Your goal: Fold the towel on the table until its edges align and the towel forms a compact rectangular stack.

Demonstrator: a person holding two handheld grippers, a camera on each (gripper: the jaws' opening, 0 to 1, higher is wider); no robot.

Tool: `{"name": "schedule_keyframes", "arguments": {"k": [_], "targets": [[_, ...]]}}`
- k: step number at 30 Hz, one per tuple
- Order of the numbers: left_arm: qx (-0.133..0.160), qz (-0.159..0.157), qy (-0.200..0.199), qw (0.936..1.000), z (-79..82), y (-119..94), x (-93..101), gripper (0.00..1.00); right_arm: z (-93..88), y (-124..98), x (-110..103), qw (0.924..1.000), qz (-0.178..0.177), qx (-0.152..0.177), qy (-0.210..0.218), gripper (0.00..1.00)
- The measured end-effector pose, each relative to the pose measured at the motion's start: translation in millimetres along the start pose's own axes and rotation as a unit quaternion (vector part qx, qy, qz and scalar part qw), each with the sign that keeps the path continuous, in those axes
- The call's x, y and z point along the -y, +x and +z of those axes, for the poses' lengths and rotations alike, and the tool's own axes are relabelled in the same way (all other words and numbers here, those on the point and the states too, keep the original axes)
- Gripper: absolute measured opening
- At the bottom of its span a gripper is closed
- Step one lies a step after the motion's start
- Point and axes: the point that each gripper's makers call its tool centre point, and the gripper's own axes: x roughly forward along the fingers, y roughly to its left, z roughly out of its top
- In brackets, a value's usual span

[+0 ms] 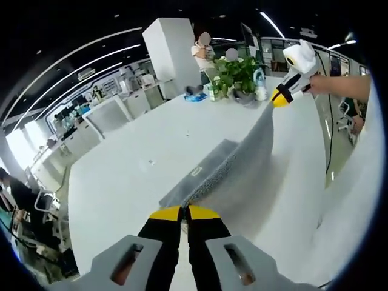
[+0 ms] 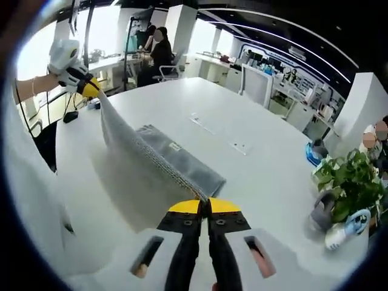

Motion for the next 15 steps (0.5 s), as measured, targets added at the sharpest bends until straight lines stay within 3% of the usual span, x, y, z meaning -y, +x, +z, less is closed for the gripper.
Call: {"name": "schedule_keyframes", "arguments": {"k": [15], "targets": [[-0.010,0.009,-0.010,0.9999,-5.7,40,-23.5,0.03,5.1,43,21,0.9998,-0.015,-0.014,0.001,0.00]]}}
